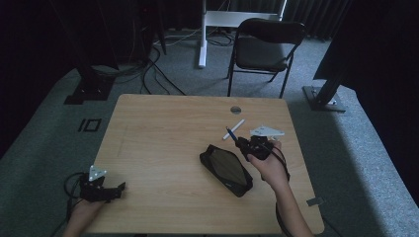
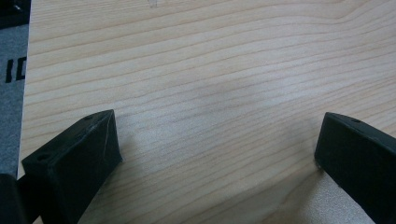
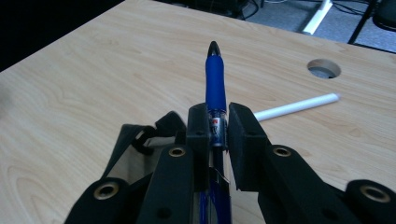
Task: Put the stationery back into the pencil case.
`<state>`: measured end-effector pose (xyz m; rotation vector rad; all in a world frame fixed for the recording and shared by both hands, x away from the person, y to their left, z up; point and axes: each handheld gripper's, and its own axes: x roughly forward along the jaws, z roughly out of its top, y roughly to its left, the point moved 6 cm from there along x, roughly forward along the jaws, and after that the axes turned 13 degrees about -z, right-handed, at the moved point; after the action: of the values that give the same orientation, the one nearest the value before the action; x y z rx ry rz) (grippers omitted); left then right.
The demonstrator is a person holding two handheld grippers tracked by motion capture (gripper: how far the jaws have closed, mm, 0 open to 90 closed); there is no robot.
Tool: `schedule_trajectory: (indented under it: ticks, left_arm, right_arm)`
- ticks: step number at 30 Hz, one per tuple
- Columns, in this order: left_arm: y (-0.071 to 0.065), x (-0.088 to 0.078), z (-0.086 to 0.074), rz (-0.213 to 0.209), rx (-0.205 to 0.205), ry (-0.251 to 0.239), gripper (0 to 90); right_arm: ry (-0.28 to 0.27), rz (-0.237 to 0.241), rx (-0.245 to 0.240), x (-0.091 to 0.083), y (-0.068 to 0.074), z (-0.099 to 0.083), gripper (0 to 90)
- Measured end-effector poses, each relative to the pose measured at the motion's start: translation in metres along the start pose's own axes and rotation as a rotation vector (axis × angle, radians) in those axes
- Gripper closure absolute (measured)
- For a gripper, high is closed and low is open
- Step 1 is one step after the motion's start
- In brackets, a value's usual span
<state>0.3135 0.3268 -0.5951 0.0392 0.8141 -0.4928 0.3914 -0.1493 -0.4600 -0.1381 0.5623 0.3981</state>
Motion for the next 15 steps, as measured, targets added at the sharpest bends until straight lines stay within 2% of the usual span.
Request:
schedule_trajectory:
  ticks: [15]
  left_arm:
    - [0.0,0.0,0.0,0.0,-0.002,-0.002,0.1]
  right_arm:
    - [0.037,0.06,-0.045,0.003,0.025,-0.009,79.2]
